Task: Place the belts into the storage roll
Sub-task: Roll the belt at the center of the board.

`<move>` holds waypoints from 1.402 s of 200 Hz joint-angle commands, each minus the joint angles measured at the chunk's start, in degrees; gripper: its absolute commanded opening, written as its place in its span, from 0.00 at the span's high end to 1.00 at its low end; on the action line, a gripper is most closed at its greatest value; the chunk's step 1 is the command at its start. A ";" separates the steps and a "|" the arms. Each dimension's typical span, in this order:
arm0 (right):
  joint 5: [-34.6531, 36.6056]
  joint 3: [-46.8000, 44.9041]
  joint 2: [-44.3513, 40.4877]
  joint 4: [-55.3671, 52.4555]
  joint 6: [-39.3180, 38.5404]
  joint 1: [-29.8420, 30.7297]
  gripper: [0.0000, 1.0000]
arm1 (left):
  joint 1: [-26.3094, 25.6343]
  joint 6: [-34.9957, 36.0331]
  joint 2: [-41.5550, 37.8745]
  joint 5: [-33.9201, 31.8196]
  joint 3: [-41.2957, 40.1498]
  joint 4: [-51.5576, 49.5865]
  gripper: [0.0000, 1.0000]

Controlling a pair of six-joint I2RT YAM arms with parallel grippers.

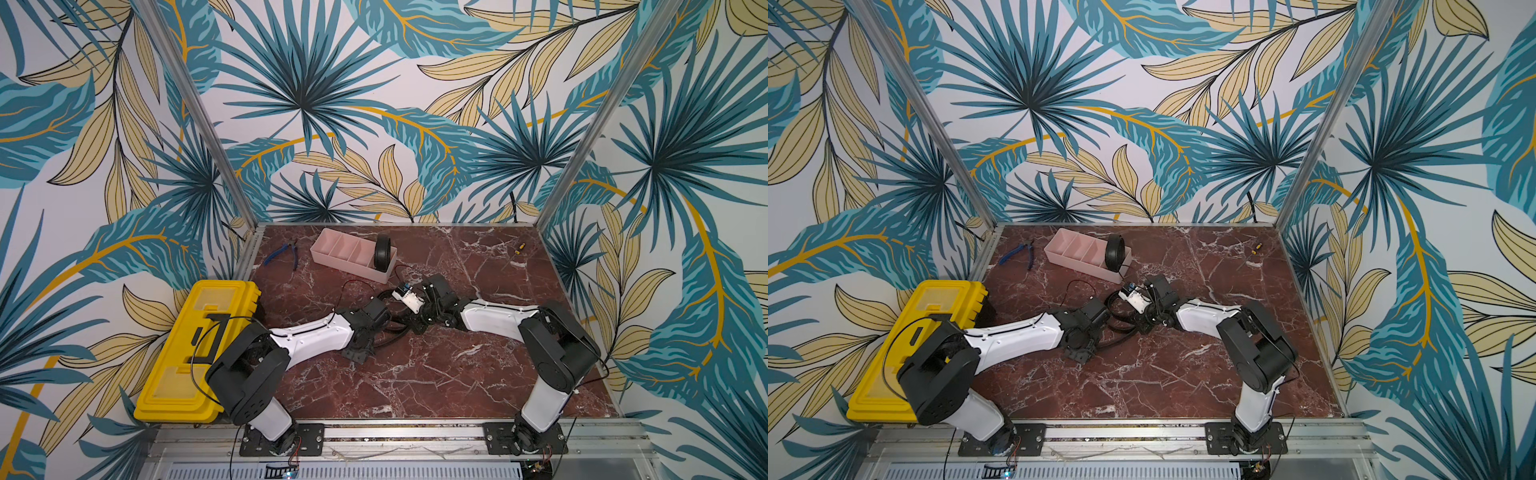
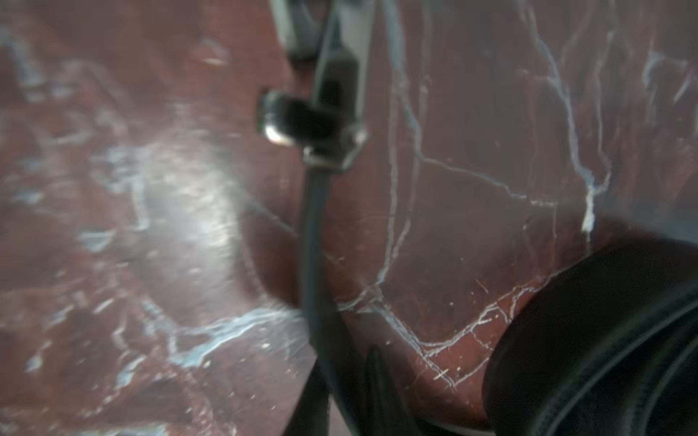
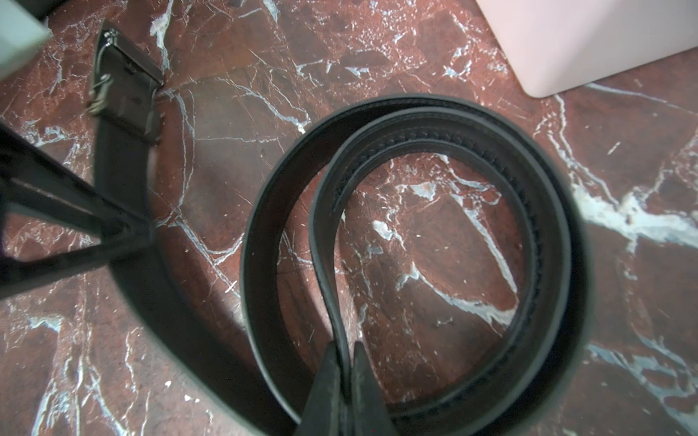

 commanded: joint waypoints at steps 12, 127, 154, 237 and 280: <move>1.98 -0.41 0.64 -3.79 -1.16 0.95 0.99 | 1.32 8.32 0.88 1.21 1.41 -0.39 1.00; 7.18 -9.19 -5.08 -5.74 -0.27 10.25 1.00 | 22.53 68.53 0.48 -4.92 10.42 -10.65 1.00; 7.31 -11.92 -8.87 -7.46 0.97 14.25 1.00 | 26.05 73.46 4.33 -6.21 14.07 -10.48 1.00; 4.44 -13.08 -15.20 -12.55 2.65 19.37 1.00 | 26.46 83.95 10.96 -9.27 19.88 -5.77 1.00; 2.06 -12.52 -10.70 -10.87 -1.98 19.44 0.98 | 26.16 91.07 9.96 2.70 20.11 1.07 1.00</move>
